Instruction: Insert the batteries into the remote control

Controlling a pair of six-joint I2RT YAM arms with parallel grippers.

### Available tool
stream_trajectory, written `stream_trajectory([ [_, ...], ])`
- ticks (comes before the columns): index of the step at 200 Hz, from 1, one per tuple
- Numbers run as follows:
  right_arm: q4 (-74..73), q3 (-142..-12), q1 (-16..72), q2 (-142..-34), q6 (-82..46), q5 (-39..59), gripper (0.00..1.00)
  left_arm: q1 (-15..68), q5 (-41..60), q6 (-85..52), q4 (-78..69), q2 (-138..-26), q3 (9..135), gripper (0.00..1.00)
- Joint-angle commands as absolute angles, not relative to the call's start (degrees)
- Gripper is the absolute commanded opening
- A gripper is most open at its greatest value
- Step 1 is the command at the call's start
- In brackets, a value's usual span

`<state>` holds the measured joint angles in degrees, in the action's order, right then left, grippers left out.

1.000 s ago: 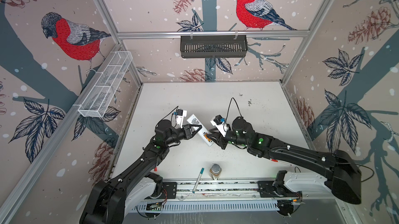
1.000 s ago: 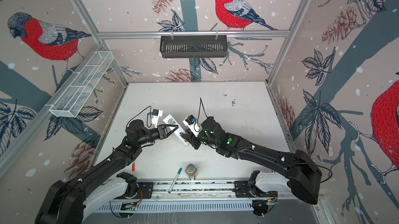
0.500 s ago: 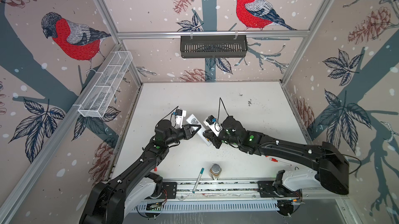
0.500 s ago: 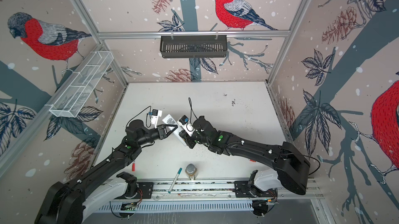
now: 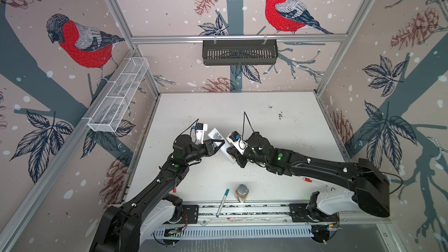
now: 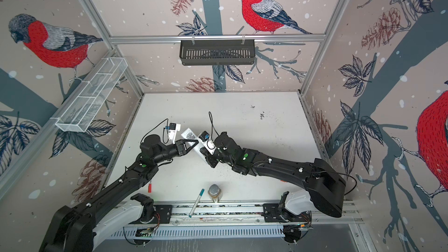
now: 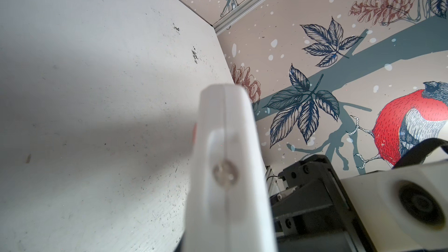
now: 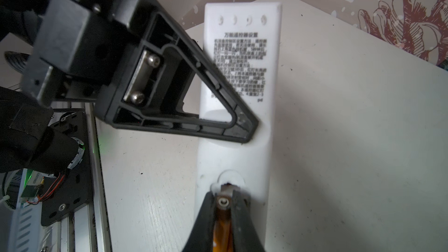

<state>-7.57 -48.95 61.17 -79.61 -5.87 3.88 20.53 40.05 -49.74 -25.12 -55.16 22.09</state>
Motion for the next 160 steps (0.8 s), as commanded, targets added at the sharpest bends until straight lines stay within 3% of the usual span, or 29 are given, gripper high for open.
stream_trajectory([
  [1, -5.32, -48.04, 61.59, -80.34, -5.1, 2.64, 0.14, 19.5, 47.97, -57.13, -40.38, -54.33, 21.82, 0.0],
  [20, -5.8, -47.26, 61.61, -80.44, -5.27, 2.22, 0.1, 18.51, 49.3, -58.83, -42.36, -53.77, 21.67, 0.0],
  [160, -4.27, -45.41, 65.3, -82.21, -3.4, 3.96, 0.1, 12.4, 53.81, -63.12, -46.49, -52.14, 22.15, 0.0],
])
